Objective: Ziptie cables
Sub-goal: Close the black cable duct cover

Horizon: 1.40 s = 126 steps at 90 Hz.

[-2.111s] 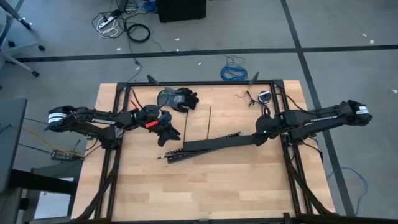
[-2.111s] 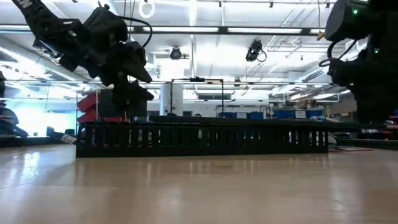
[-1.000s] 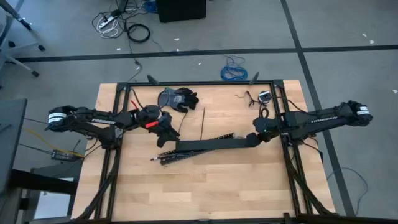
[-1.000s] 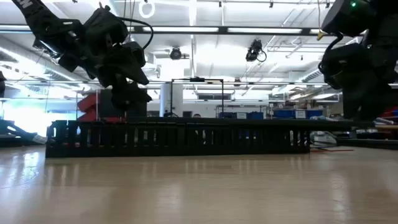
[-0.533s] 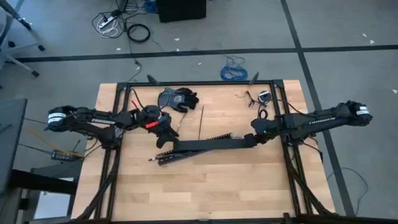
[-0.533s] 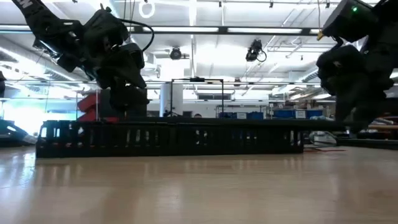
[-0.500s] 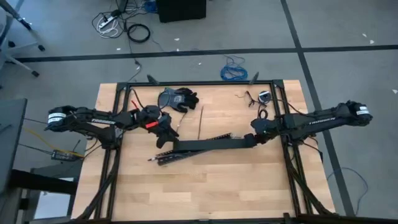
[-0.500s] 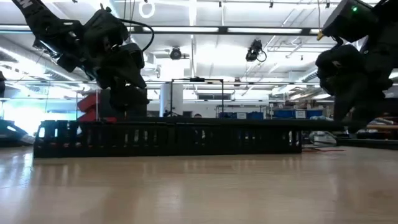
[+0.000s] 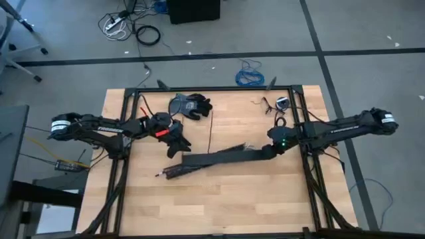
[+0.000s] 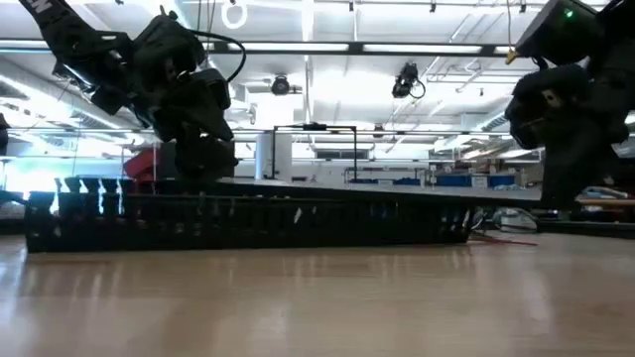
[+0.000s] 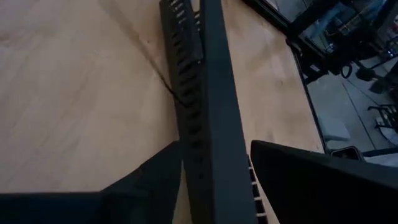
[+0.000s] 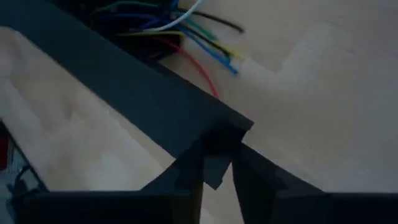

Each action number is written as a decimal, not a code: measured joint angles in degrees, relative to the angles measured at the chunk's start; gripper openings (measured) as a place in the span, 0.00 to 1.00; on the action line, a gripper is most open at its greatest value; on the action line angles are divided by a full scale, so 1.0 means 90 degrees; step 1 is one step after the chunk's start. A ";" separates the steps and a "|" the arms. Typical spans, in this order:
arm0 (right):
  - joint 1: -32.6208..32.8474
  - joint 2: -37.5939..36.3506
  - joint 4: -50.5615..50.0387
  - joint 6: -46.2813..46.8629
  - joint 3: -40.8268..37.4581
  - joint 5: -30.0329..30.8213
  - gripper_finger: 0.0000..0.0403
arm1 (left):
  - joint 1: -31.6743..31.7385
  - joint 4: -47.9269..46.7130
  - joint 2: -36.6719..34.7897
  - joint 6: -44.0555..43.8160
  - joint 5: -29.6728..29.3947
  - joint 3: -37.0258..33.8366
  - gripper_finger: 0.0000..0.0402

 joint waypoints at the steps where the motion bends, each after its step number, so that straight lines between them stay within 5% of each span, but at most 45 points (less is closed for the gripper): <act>1: 0.0000 -0.0019 -0.0002 -0.0014 0.0000 -0.0013 0.12 | 0.0000 0.0002 0.0000 0.0000 -0.0002 0.0000 0.47; 17: 0.0000 -0.0456 0.0052 -0.0107 0.0000 -0.0262 0.02 | 0.0000 0.0000 0.0000 -0.0002 -0.0002 0.0000 0.47; 55: -0.0007 -0.1613 0.0493 0.0112 0.0000 -0.0413 0.00 | 0.0000 0.0002 0.0000 -0.0005 -0.0002 0.0000 0.47; 103: -0.0045 -0.1248 0.0514 -0.0661 0.0002 -0.0462 0.00 | -0.0002 0.0101 0.0000 0.0002 0.0346 0.0000 0.47; 126: -0.0192 -0.1147 0.1660 -0.0697 0.0005 -0.0330 0.00 | -0.0002 0.0134 0.0000 0.0018 0.0454 0.0000 0.47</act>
